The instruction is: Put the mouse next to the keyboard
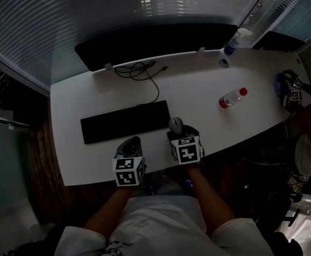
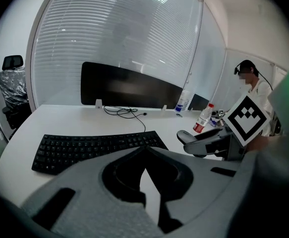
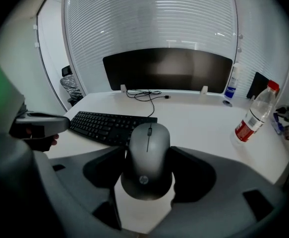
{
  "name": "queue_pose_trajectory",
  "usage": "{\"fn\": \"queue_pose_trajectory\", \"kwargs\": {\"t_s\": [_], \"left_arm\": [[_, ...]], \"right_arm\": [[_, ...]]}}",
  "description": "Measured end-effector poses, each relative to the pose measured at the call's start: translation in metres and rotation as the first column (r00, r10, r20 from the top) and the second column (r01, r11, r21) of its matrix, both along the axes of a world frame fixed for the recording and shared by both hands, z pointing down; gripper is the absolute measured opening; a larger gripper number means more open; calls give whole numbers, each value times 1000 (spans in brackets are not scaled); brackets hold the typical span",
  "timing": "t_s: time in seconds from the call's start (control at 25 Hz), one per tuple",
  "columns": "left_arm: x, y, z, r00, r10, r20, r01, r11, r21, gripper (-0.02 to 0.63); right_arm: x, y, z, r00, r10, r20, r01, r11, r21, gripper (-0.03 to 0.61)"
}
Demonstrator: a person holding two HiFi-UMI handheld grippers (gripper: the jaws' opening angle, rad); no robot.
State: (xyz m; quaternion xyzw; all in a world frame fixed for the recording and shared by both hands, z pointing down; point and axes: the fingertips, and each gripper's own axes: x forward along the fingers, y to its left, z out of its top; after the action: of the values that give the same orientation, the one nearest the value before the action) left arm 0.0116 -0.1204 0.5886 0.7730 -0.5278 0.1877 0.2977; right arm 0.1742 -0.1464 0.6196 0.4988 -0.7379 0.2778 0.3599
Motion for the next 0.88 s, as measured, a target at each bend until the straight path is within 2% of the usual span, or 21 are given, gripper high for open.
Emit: {"fn": "queue_pose_trajectory", "kwargs": {"t_s": [0.52,0.88], "left_arm": [[3,-3,12,1000,6,28,-5,1000,-28,5],[1,-2,22,999,-3,33,5,999,-53,5]], "right_arm": [[48,-34,61,996,87,-11,-88,993,-84,291],[55,-48,88,998,61,-20,-63,991,-120,291]]}}
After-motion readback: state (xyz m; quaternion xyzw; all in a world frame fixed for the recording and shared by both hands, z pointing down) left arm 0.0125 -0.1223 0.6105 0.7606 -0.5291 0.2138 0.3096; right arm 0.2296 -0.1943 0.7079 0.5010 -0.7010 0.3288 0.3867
